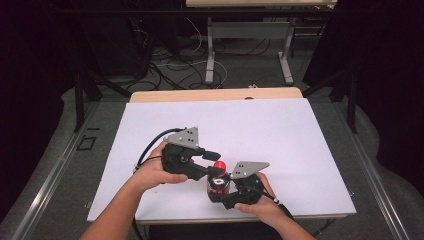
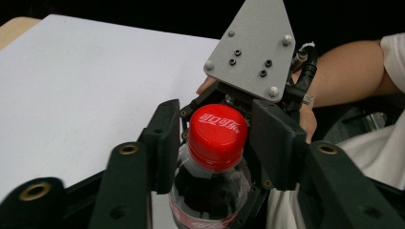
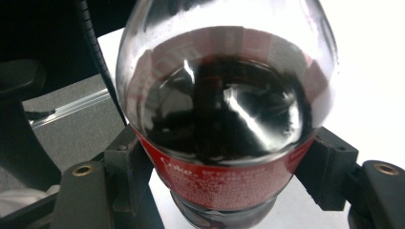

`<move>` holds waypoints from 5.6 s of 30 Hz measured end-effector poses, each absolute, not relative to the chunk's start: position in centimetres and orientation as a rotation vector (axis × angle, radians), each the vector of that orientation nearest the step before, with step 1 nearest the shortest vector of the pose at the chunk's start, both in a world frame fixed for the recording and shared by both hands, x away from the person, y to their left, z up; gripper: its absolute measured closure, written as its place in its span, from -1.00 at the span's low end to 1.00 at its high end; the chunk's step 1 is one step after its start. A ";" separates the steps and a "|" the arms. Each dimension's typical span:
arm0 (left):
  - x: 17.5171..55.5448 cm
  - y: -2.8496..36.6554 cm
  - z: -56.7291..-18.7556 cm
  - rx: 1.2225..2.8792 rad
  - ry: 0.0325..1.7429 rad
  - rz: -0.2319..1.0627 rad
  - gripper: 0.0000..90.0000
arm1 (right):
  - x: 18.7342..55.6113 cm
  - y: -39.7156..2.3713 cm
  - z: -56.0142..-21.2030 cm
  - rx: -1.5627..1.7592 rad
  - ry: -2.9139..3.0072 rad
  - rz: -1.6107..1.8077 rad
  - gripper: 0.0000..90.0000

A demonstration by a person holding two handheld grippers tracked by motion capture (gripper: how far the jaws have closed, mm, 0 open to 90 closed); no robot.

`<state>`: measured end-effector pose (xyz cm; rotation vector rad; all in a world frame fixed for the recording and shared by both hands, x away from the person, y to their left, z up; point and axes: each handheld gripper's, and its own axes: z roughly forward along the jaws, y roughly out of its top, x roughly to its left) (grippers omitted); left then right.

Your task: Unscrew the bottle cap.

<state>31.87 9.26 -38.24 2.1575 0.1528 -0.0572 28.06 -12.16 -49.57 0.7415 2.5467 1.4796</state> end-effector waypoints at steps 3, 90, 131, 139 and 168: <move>31.8 9.2 -38.2 2.154 0.123 -0.046 0.36 | 28.0 -12.0 -49.7 0.728 2.539 1.491 -0.36; 27.9 4.5 -39.2 2.017 0.717 0.362 0.35 | 28.9 -13.2 -49.8 0.969 2.393 1.416 -0.36; 31.3 7.5 -39.6 2.046 0.454 0.061 0.36 | 28.6 -12.7 -49.6 0.875 2.433 1.465 -0.36; 28.7 5.3 -40.1 1.963 0.730 0.287 0.36 | 28.7 -13.0 -49.7 0.966 2.374 1.394 -0.36; 32.4 9.3 -38.1 2.076 0.211 -0.062 0.02 | 28.4 -12.6 -49.5 0.833 2.447 1.495 -0.36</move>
